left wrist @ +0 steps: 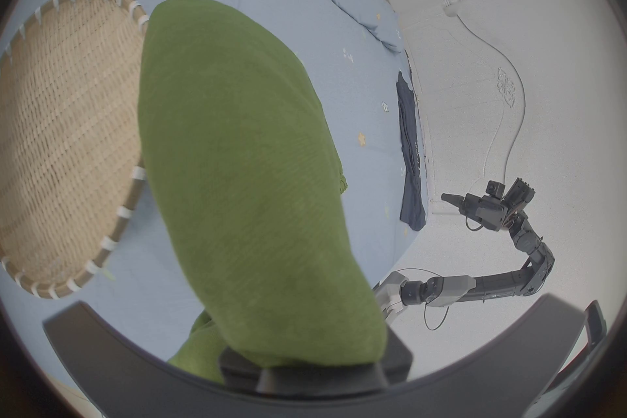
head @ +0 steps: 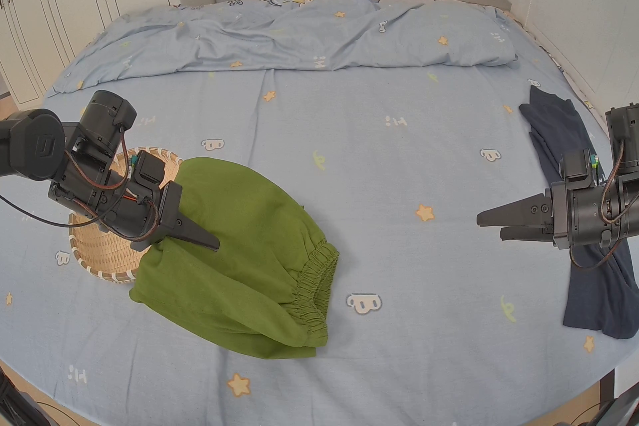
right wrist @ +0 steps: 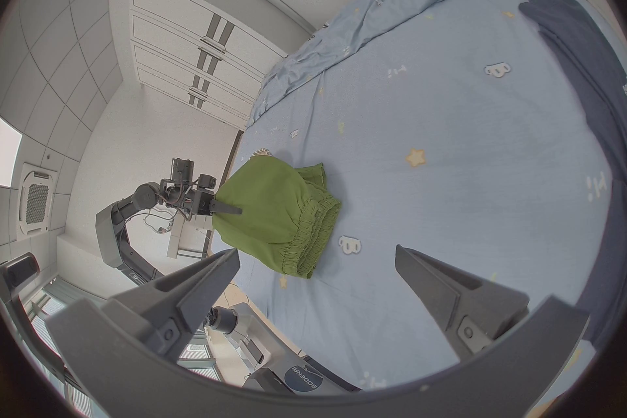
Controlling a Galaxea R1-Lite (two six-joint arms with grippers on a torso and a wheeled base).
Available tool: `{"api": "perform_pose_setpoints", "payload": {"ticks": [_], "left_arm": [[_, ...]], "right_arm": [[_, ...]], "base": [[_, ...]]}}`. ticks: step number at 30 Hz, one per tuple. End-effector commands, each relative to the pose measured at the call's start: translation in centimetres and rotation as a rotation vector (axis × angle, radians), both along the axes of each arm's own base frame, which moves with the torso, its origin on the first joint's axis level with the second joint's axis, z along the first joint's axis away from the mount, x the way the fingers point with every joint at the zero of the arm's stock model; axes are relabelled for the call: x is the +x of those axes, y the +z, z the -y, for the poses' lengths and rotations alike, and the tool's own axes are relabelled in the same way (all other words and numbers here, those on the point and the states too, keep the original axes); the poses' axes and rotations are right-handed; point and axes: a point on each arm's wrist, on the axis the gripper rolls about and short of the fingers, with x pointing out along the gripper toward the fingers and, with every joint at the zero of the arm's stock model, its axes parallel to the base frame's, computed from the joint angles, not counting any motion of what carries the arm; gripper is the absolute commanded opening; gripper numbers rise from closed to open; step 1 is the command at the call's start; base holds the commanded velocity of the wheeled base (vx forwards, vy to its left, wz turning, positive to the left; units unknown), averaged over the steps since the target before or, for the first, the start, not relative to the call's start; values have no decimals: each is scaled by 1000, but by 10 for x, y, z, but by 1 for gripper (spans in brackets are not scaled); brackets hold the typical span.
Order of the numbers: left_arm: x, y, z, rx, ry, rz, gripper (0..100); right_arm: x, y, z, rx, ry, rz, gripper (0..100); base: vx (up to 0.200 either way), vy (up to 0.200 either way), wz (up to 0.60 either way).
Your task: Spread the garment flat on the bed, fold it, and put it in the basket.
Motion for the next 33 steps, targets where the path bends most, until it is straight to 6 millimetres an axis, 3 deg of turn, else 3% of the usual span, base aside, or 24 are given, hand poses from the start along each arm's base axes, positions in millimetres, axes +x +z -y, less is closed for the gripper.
{"api": "perform_pose_setpoints", "payload": {"ticks": [1,9,14,19,27,33], "left_arm": [[-3,-1,0,6,-11,3,0],[-12,-2,10,21,-82,27,0],[-23,9,29,12,-154,76,0],[-19,31,37,9,-162,161,0],[-16,47,34,24,-176,298,0],[-17,64,9,61,-58,423,0]], "right_arm": [[-1,2,0,2,2,6,100],[-2,2,0,4,1,8,100],[-2,3,1,4,-1,10,100],[-2,1,0,-4,-4,7,100],[-2,2,0,-3,-8,9,100],[-2,2,1,-3,-11,12,100]], "base": [[0,0,0],[0,0,0],[0,0,0],[0,0,0],[0,0,0],[0,0,0]]}}
